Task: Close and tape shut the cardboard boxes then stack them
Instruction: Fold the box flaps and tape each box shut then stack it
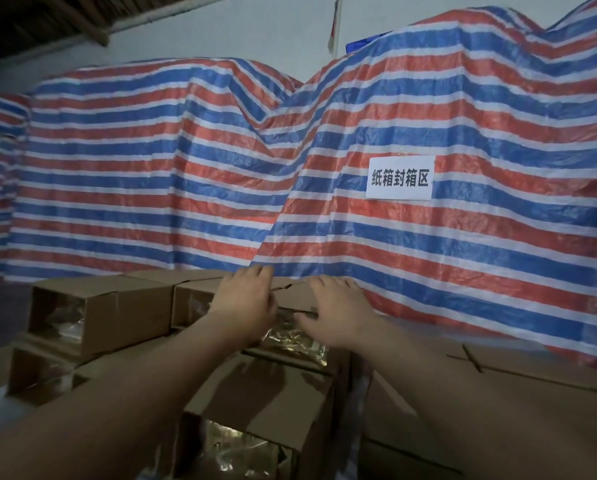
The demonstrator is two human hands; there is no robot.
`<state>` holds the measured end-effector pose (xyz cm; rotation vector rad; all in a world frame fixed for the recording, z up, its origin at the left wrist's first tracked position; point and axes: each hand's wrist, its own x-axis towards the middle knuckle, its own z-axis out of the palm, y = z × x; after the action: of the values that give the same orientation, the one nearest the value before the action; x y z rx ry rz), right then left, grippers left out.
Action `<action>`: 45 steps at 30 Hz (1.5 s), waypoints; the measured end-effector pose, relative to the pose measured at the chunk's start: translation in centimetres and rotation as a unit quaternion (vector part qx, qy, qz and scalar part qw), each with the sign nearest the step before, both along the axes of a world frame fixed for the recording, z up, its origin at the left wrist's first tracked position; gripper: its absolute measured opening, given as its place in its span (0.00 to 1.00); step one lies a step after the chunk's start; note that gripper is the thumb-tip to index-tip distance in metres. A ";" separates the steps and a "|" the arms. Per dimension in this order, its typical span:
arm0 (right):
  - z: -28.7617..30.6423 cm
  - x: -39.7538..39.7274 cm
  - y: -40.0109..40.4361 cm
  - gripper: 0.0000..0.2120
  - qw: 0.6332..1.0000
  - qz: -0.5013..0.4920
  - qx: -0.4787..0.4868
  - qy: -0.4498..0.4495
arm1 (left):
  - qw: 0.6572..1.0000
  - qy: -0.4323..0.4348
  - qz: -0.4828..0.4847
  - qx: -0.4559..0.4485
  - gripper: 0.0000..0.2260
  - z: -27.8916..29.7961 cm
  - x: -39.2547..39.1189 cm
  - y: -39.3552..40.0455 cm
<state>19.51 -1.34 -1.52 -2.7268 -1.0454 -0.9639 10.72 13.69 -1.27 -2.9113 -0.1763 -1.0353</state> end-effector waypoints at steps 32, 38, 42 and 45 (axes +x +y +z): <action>8.8 -5.0 -6.1 0.11 0.985 -0.023 0.047 0.165 | 0.963 0.023 -0.155 -0.218 0.06 7.1 0.5 0.6; 12.6 -8.6 -11.2 0.08 0.968 -0.033 0.019 0.247 | 0.881 0.090 -0.241 -0.397 0.04 9.1 -3.1 -3.3; 13.8 -10.1 -15.0 0.06 0.930 -0.027 0.008 0.367 | 0.868 0.135 -0.235 -0.416 0.05 9.7 -4.5 -5.6; 13.9 -10.9 -17.7 0.08 0.895 -0.037 -0.008 0.444 | 0.848 0.200 -0.230 -0.433 0.07 9.3 -4.7 -7.5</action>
<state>8.62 -19.06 12.39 -2.6973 -0.7408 0.3279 6.00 6.23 8.05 -4.0653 0.1286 -0.3476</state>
